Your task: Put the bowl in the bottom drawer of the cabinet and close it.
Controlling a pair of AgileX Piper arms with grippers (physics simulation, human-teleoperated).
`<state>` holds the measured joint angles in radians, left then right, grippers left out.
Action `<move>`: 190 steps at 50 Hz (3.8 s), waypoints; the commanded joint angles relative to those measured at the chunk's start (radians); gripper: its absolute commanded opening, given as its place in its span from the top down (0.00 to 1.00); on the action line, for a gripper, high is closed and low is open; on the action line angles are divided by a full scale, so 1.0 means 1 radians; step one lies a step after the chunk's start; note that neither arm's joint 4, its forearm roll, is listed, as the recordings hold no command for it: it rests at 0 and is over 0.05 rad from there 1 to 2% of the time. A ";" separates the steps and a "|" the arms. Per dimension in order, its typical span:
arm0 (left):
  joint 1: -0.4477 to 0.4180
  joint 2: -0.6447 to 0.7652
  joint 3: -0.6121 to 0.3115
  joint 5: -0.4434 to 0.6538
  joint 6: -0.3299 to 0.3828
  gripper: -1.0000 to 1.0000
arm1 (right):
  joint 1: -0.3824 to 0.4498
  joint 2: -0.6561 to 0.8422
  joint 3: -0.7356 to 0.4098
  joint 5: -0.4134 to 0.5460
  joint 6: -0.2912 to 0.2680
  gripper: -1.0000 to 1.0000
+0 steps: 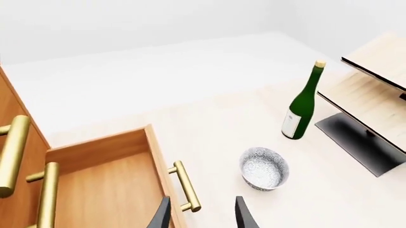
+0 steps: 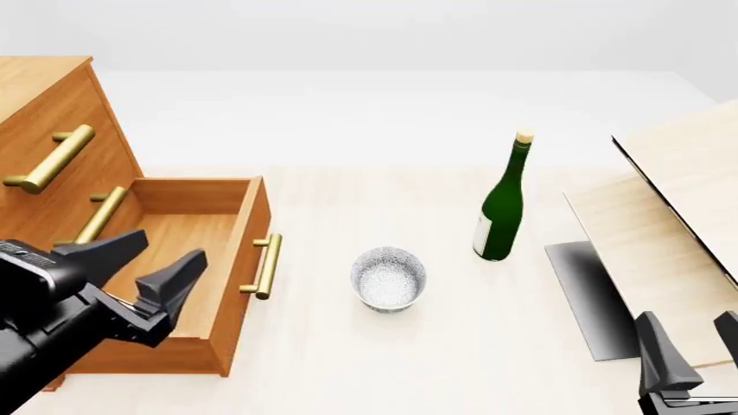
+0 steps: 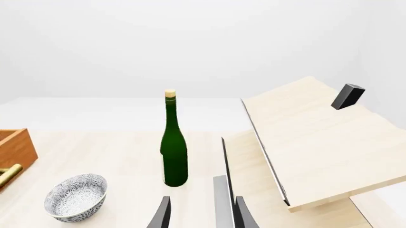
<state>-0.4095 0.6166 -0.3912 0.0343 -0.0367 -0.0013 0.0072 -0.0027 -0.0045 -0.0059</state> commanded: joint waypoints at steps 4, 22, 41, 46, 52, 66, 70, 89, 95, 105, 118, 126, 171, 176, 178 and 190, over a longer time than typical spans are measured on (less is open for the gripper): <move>-0.026 0.119 -0.002 -0.120 -0.040 0.00 | 0.000 -0.001 0.000 0.001 0.000 0.00; -0.051 0.257 -0.028 -0.209 -0.080 0.00 | 0.000 -0.001 0.000 0.001 0.000 0.00; -0.078 0.401 -0.096 -0.247 -0.078 0.00 | 0.000 -0.001 0.000 0.001 0.000 0.00; -0.089 0.431 -0.114 -0.250 -0.077 0.00 | 0.000 -0.001 0.000 0.001 0.000 0.00; -0.111 0.474 -0.142 -0.259 -0.085 0.00 | 0.000 -0.001 0.000 0.001 0.000 0.00; -0.141 0.540 -0.184 -0.279 -0.088 0.00 | 0.000 -0.001 0.000 0.001 0.000 0.00; -0.149 0.564 -0.199 -0.280 -0.090 0.00 | 0.000 -0.001 0.000 0.001 0.000 0.00; -0.184 0.696 -0.289 -0.264 -0.130 0.00 | 0.000 -0.001 0.000 0.001 0.000 0.00; -0.185 0.737 -0.315 -0.256 -0.145 0.00 | 0.000 -0.001 0.000 0.001 0.000 0.00; -0.185 0.796 -0.370 -0.230 -0.168 0.00 | 0.000 -0.001 0.000 0.001 0.000 0.00; -0.185 0.863 -0.418 -0.216 -0.194 0.00 | 0.000 -0.001 0.000 0.001 0.000 0.00; -0.188 0.906 -0.446 -0.212 -0.210 0.00 | 0.000 -0.001 0.000 0.001 0.000 0.00; -0.176 1.158 -0.569 -0.193 -0.265 0.00 | 0.000 -0.001 0.000 0.001 0.000 0.00; -0.178 1.181 -0.580 -0.189 -0.267 0.00 | 0.000 -0.001 0.000 0.001 0.000 0.00; -0.177 1.191 -0.584 -0.189 -0.267 0.00 | 0.000 -0.001 0.000 0.001 0.000 0.00; -0.183 1.248 -0.611 -0.178 -0.274 0.00 | 0.000 -0.001 0.000 0.001 0.000 0.00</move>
<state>-0.5811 1.8202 -0.9820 -0.1516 -0.2918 -0.0013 0.0072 -0.0027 -0.0045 -0.0059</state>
